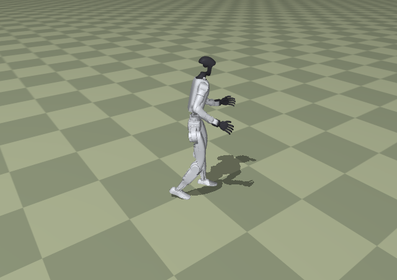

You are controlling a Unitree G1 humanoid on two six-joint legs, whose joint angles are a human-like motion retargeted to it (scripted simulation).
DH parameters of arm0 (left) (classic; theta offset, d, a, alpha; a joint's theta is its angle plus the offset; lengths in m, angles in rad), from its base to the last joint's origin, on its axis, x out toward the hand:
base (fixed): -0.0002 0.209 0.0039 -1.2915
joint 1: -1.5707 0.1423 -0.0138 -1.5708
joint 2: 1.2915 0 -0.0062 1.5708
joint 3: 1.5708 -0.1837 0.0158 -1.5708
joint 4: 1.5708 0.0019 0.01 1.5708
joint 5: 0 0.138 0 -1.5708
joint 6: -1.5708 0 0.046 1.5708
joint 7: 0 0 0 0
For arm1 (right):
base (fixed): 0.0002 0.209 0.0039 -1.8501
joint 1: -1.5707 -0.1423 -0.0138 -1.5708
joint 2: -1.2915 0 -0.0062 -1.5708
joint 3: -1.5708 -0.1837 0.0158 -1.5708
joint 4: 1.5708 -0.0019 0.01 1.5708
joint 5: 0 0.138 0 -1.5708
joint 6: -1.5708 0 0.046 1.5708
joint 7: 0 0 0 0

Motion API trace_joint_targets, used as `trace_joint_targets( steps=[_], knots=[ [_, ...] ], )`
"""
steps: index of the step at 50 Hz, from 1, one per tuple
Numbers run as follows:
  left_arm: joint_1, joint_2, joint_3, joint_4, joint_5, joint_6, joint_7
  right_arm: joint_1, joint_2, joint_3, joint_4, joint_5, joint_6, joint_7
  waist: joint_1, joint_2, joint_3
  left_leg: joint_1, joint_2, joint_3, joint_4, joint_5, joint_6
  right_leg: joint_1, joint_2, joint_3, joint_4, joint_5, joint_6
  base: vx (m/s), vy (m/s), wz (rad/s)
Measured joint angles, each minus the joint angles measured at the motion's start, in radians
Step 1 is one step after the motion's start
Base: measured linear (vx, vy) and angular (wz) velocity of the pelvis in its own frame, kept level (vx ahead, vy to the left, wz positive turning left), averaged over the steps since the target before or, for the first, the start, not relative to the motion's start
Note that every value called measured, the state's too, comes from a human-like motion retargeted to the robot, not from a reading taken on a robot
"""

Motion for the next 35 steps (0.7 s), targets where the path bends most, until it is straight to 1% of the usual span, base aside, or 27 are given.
trace_joint_targets(
  steps=[2,4,7,8,10,11,12,13,14,15,17,18,20,22,23,25,26,28,31,33,35],
  knots=[
    [0.048,0.022,0.043,0.016,0.041,0.004,0.024,-0.011,0.0,-0.018,-0.002,-0.004,0.004,0.005,0.006,0.002,-0.005,-0.008,-0.012,-0.073,0.004,0.007,-0.002,-0.006,0.028,0.069,0.001,0.03,-0.001,-0.08,-0.23,2.15],
    [0.101,0.036,0.1,0.035,0.074,-0.004,0.06,-0.035,-0.006,-0.031,-0.018,0.007,-0.01,0.03,-0.008,-0.007,-0.019,-0.043,-0.031,-0.141,0.019,0.017,-0.014,-0.033,0.064,0.152,0.008,0.054,-0.008,-0.14,-0.23,2.09],
    [0.17,0.044,0.193,0.05,0.072,-0.017,0.115,-0.08,-0.001,-0.045,-0.065,0.021,-0.016,0.049,-0.014,-0.01,0.001,-0.06,-0.047,-0.242,0.006,0.059,-0.017,-0.026,0.116,0.259,-0.014,0.059,0.001,-0.23,-0.22,1.64],
    [0.19,0.044,0.222,0.046,0.06,-0.019,0.127,-0.091,0.006,-0.05,-0.087,0.019,-0.009,0.046,-0.005,-0.005,0.027,-0.05,-0.048,-0.267,0.002,0.066,-0.01,0.0,0.119,0.264,-0.041,0.059,0.008,-0.3,-0.21,1.29],
    [0.214,0.046,0.266,0.042,0.049,-0.024,0.14,-0.112,0.009,-0.063,-0.129,0.02,-0.012,0.046,0.008,-0.002,0.066,-0.06,-0.055,-0.291,0.0,0.061,-0.012,0.031,0.103,0.212,-0.096,0.03,0.017,-0.35,-0.2,1.27],
    [0.222,0.044,0.28,0.038,0.051,-0.026,0.14,-0.12,0.007,-0.066,-0.146,0.025,-0.017,0.046,0.013,0.002,0.081,-0.074,-0.053,-0.271,0.0,0.048,-0.013,0.045,0.092,0.173,-0.136,0.015,0.017,-0.4,-0.18,1.31],
    [0.232,0.04,0.292,0.033,0.054,-0.029,0.137,-0.126,0.003,-0.069,-0.161,0.031,-0.025,0.048,0.017,0.007,0.092,-0.092,-0.047,-0.233,0.001,0.032,-0.016,0.053,0.082,0.136,-0.171,0.001,0.014,-0.41,-0.16,1.3],
    [0.248,0.032,0.3,0.025,0.061,-0.035,0.13,-0.126,-0.006,-0.069,-0.172,0.039,-0.039,0.056,0.018,0.012,0.092,-0.118,-0.033,-0.158,0.006,0.012,-0.025,0.05,0.077,0.104,-0.196,-0.013,0.003,-0.43,-0.14,1.23],
    [0.255,0.019,0.305,0.018,0.057,-0.036,0.123,-0.139,-0.013,-0.061,-0.17,0.04,-0.039,0.058,0.02,0.02,0.106,-0.129,-0.014,-0.063,0.004,-0.006,-0.021,0.062,0.073,0.085,-0.245,-0.007,-0.001,-0.46,-0.12,1.13],
    [0.257,0.004,0.31,0.013,0.047,-0.035,0.117,-0.157,-0.018,-0.049,-0.162,0.037,-0.031,0.056,0.023,0.029,0.127,-0.133,0.009,0.042,0.0,-0.022,-0.012,0.081,0.071,0.074,-0.306,0.007,-0.001,-0.48,-0.09,1.02],
    [0.267,-0.028,0.311,0.013,0.02,-0.039,0.098,-0.199,-0.041,-0.013,-0.107,0.006,-0.013,0.06,0.016,0.037,0.153,-0.127,0.052,0.294,0.001,-0.058,-0.014,0.089,0.063,0.048,-0.373,0.038,-0.002,-0.47,-0.07,0.95],
    [0.272,-0.041,0.31,0.019,0.008,-0.04,0.09,-0.219,-0.053,0.009,-0.068,-0.017,0.0,0.057,0.011,0.035,0.16,-0.118,0.067,0.402,0.004,-0.058,-0.01,0.085,0.056,0.034,-0.398,0.055,0.001,-0.42,-0.05,0.9],
    [0.332,-0.053,0.303,0.03,0.015,-0.045,0.062,-0.217,-0.071,0.06,0.025,-0.058,-0.036,0.046,-0.012,0.005,0.132,-0.182,0.095,0.521,0.204,-0.129,0.016,0.036,0.017,-0.004,-0.37,0.059,0.032,-0.37,-0.03,0.9],
    [0.323,-0.039,0.303,0.069,0.047,-0.02,0.054,-0.213,-0.068,0.095,0.097,-0.064,-0.04,-0.014,-0.026,-0.018,0.143,-0.133,0.055,0.448,0.191,-0.098,0.088,0.053,-0.008,-0.017,-0.468,0.123,0.061,-0.38,-0.01,0.86],
    [0.335,-0.033,0.311,0.084,0.081,-0.014,0.056,-0.182,-0.067,0.101,0.114,-0.058,-0.043,-0.023,-0.034,-0.033,0.138,-0.129,0.037,0.407,0.25,-0.124,0.118,0.052,-0.03,-0.028,-0.487,0.14,0.076,-0.32,0.02,0.78],
    [0.361,-0.028,0.338,0.111,0.134,-0.01,0.061,-0.093,-0.072,0.094,0.12,-0.045,-0.058,-0.029,-0.045,-0.052,0.118,-0.122,0.011,0.34,0.38,-0.189,0.149,0.046,-0.062,-0.049,-0.518,0.166,0.101,-0.26,0.06,0.66],
    [0.37,-0.032,0.359,0.124,0.134,-0.012,0.061,-0.041,-0.076,0.08,0.113,-0.038,-0.066,-0.024,-0.049,-0.052,0.104,-0.107,0.006,0.322,0.425,-0.214,0.151,0.041,-0.069,-0.059,-0.532,0.177,0.109,-0.23,0.1,0.54],
    [0.381,-0.044,0.404,0.144,0.108,-0.019,0.061,0.059,-0.082,0.047,0.095,-0.013,-0.081,-0.007,-0.059,-0.046,0.076,-0.06,-0.001,0.286,0.472,-0.241,0.147,0.03,-0.074,-0.076,-0.558,0.198,0.119,-0.23,0.12,0.46],
    [0.387,-0.048,0.461,0.139,0.041,-0.032,0.06,0.174,-0.082,-0.022,0.038,0.065,-0.098,0.015,-0.092,-0.015,0.045,0.039,-0.01,0.21,0.408,-0.252,0.103,0.003,-0.058,-0.106,-0.588,0.226,0.126,-0.29,0.15,0.45],
    [0.388,-0.032,0.482,0.113,0.005,-0.046,0.053,0.21,-0.083,-0.077,-0.033,0.125,-0.113,0.019,-0.132,0.012,0.043,0.093,-0.001,0.166,0.299,-0.292,0.061,-0.027,-0.039,-0.128,-0.595,0.24,0.124,-0.39,0.17,0.47],
    [0.382,0.002,0.483,0.084,-0.026,-0.063,0.038,0.201,-0.089,-0.131,-0.125,0.168,-0.132,0.025,-0.179,0.034,0.06,0.118,0.018,0.157,0.182,-0.31,0.041,-0.068,-0.022,-0.149,-0.588,0.248,0.106,-0.46,0.16,0.41]
  ],
)
